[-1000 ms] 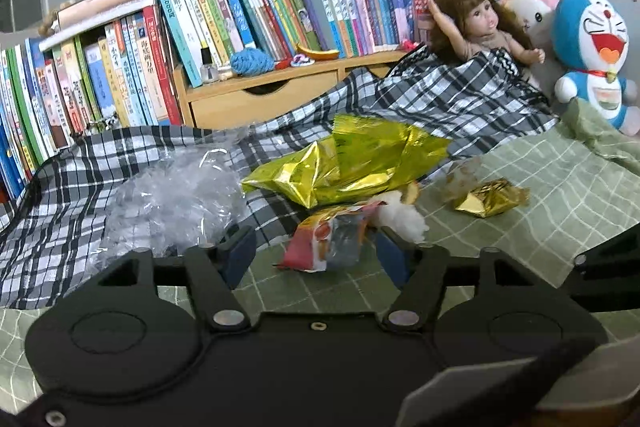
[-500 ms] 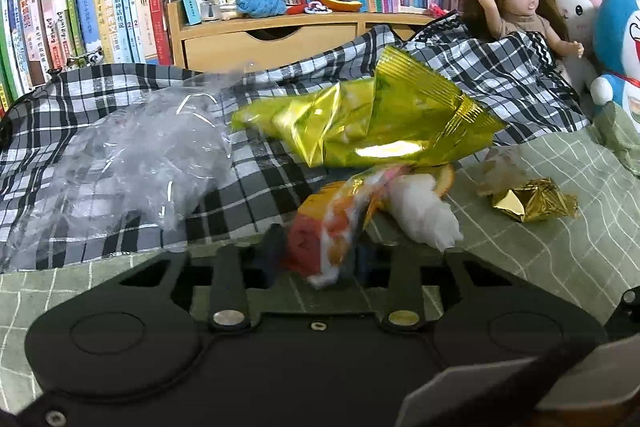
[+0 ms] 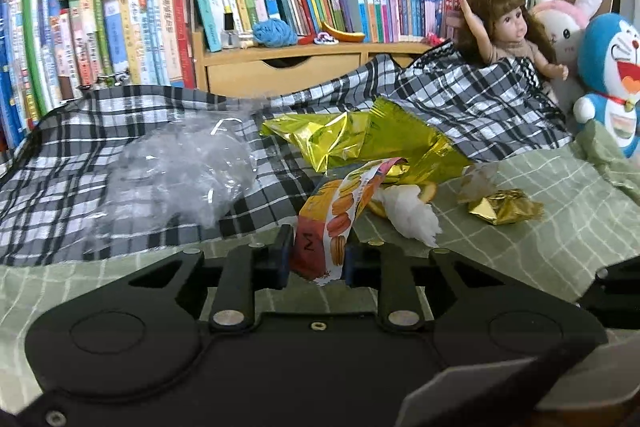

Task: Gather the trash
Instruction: 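Lift the snack packet with the left gripper while the right lifts the pink packet, then carry both packets over the bed edge and lower them above the bin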

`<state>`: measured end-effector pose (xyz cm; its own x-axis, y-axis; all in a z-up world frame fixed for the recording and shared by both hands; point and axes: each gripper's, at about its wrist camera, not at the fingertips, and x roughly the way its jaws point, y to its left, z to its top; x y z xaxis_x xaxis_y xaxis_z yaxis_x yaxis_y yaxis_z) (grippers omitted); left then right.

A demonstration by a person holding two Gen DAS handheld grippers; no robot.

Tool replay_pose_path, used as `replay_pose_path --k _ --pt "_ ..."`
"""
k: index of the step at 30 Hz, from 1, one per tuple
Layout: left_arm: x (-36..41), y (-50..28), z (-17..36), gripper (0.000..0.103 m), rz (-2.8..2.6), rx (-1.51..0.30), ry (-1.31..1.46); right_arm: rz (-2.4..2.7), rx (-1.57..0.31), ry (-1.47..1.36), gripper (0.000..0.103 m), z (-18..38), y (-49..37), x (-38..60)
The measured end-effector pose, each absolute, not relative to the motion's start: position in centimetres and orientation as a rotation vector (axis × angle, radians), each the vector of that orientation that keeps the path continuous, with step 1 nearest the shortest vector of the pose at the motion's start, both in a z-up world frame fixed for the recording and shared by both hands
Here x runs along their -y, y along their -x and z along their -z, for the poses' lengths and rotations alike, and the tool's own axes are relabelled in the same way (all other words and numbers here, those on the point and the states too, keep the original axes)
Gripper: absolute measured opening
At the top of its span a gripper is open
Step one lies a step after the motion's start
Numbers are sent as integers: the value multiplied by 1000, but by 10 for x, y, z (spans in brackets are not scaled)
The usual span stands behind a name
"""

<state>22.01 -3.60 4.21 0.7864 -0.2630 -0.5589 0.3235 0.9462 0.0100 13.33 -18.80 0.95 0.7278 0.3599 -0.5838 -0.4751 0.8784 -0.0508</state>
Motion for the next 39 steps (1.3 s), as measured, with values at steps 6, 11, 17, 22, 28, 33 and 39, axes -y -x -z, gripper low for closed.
replay_pose_path --k 6,11,17,22,28,33,39 --pt "13 -185 -60 23 296 -592 -52 -473 -586 200 27 -23 -115 185" --pt "-9 -132 -77 23 286 -555 -40 -492 -579 197 28 -32 -85 183" --pt "-33 -64 -90 24 274 -549 -7 -515 -577 206 28 -39 -49 178" --pt "-49 -12 -91 24 260 -557 -13 -535 -572 205 28 -42 -19 174" --pt "-58 48 -93 24 246 -541 -32 -563 -561 210 29 -44 20 166" --pt "-59 85 -87 25 256 -556 -10 -586 -568 220 30 -43 46 163" --pt "-54 134 -73 25 288 -591 -27 -601 -585 223 30 -36 80 166"
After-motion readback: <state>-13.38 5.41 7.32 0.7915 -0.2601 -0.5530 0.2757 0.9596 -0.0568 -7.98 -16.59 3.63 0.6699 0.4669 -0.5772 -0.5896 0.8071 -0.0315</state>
